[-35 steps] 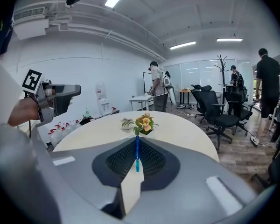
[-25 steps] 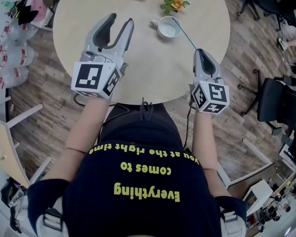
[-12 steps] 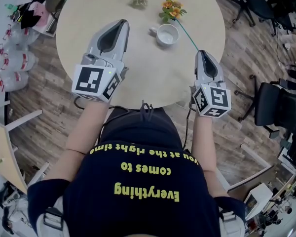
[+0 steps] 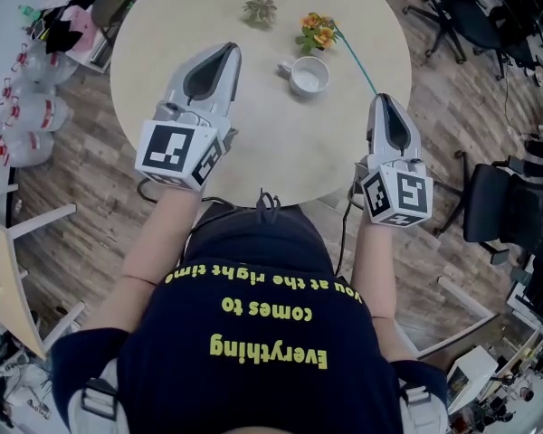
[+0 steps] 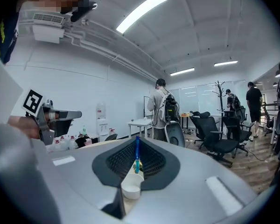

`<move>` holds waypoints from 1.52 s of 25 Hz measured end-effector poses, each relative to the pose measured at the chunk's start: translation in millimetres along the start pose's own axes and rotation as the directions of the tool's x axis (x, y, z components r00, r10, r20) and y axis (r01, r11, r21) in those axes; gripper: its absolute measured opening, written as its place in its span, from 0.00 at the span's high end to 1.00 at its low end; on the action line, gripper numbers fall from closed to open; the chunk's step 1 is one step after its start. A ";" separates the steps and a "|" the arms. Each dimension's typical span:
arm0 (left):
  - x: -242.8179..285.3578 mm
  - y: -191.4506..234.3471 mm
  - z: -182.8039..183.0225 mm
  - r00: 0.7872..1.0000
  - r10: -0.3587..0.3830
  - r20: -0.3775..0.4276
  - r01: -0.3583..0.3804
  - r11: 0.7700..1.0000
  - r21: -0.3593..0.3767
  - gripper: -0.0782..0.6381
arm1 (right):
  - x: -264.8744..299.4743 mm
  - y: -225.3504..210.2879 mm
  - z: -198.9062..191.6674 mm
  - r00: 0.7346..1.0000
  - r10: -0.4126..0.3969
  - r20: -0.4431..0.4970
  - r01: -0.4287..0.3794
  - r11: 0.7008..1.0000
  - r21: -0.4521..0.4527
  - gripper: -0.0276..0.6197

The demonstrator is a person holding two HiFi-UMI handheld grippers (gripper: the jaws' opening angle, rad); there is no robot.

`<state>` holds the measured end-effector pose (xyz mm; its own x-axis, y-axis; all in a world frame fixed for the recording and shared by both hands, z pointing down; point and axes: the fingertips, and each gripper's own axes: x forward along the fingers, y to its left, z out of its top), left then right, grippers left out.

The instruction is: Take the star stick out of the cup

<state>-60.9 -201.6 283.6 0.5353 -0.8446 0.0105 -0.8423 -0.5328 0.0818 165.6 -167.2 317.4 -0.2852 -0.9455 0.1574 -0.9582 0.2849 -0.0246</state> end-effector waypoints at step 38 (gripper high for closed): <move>-8.3 17.2 17.7 0.999 0.033 0.028 -0.034 0.999 0.033 0.89 | -17.1 31.3 85.3 0.972 0.038 0.232 -0.017 0.995 -0.094 0.91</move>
<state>-80.9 -204.7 267.2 0.5054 -0.8627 -0.0150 -0.8614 -0.5055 0.0485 138.7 -155.5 229.7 -0.3191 -0.9446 -0.0767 -0.9470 0.3145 0.0659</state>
